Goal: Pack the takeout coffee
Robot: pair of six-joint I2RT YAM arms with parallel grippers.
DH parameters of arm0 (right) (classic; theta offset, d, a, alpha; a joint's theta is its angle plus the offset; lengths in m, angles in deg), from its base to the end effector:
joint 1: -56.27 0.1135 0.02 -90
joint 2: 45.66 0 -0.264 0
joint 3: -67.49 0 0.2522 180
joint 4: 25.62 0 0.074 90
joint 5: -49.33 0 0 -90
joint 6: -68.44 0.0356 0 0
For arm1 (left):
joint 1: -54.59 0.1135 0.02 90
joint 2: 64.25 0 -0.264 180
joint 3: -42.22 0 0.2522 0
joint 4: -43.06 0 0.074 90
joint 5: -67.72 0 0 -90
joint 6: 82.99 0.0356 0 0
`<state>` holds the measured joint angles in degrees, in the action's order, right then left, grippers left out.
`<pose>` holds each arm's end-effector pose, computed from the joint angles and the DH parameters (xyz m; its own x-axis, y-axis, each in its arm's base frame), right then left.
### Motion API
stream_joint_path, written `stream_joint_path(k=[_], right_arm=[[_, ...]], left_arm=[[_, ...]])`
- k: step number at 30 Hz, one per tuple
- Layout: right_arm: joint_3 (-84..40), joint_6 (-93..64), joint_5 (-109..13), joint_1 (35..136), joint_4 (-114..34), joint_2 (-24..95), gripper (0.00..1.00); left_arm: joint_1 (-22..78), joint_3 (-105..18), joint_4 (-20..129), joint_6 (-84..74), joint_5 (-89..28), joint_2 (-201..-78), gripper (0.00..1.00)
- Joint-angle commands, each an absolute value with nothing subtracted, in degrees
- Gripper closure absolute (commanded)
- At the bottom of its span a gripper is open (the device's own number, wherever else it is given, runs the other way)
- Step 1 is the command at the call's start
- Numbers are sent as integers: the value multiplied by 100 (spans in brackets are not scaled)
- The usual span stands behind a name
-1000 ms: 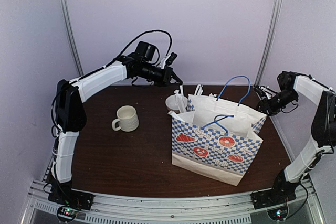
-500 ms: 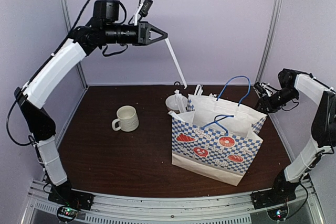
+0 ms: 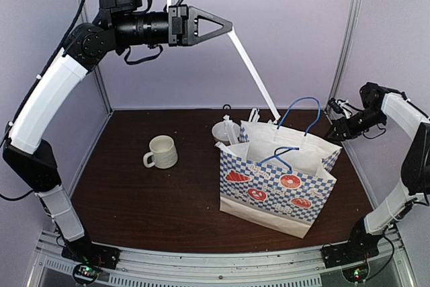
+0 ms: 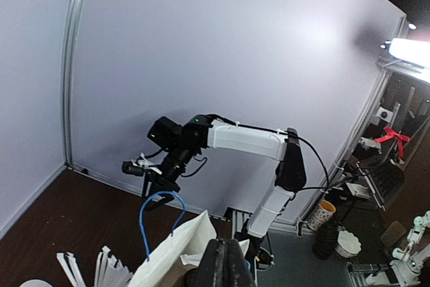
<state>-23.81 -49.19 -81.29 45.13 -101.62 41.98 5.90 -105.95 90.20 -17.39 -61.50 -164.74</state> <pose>0.2904 -0.0336 0.2971 -0.8064 -0.2000 -0.5565 -0.4753 0.7790 0.4089 0.2072 -0.2698 0.5605 -0.4072 -0.0215 -0.9131 0.9126 0.0303 -0.4077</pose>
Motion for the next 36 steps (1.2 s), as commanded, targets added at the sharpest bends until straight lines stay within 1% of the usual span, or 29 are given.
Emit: stream_joint_path(k=[1,5,7,10,14,16,17,18,19,20,21,22,25,29,32,36], right_arm=[[-2534,-4869,-8304,4484,-10193,3916,42],[-2618,-4924,-8285,4484,-10262,3802,42],[-2594,-4924,-8294,4484,-10250,3760,42],[-2531,-4928,-8356,4484,-10240,3757,42],[-2426,-4972,-8327,4488,-10199,3740,42],[-2396,-4981,-8305,4486,-10172,3733,42],[-2387,-4977,-8312,4484,-10167,3736,42],[-2388,-4977,-8320,4484,-10169,3736,42],[-2394,-4977,-8335,4486,-10174,3738,42],[-2403,-4981,-8353,4484,-10196,3733,42],[-2420,-4987,-8368,4488,-10209,3727,42],[-2441,-4992,-8380,4484,-10239,3712,42],[-2537,-5027,-8408,4484,-10351,3641,41],[-2707,-5038,-8403,4484,-10456,3522,40],[-2840,-5018,-8397,4484,-10551,3408,40],[-3164,-4604,-8031,4484,-10422,3118,40]], left_arm=[[183,-10033,9013,-1668,-6036,-16444,100],[-127,-9067,8309,-1865,-5893,-16439,100],[-221,-8792,7923,-2114,-5905,-16611,100],[-359,-8910,7717,-2258,-5837,-17057,100],[-566,-9205,7335,-2798,-6111,-17766,100],[-648,-9434,7403,-2873,-6218,-17977,100],[-651,-9547,7566,-2835,-6182,-18025,98],[-651,-9672,7865,-2712,-6010,-18040,80],[-636,-9810,8483,-2454,-5700,-18014,65],[-618,-9921,8883,-2176,-5419,-17953,55],[-591,-9962,9154,-1899,-5162,-17827,48],[-561,-9956,9370,-1698,-4922,-17657,42],[-443,-9830,9652,-1197,-4286,-17085,33],[-268,-9609,9769,-903,-3840,-16530,25],[-85,-9500,9964,-795,-3721,-16312,25],[297,-9105,10378,-377,-2936,-15866,22]])
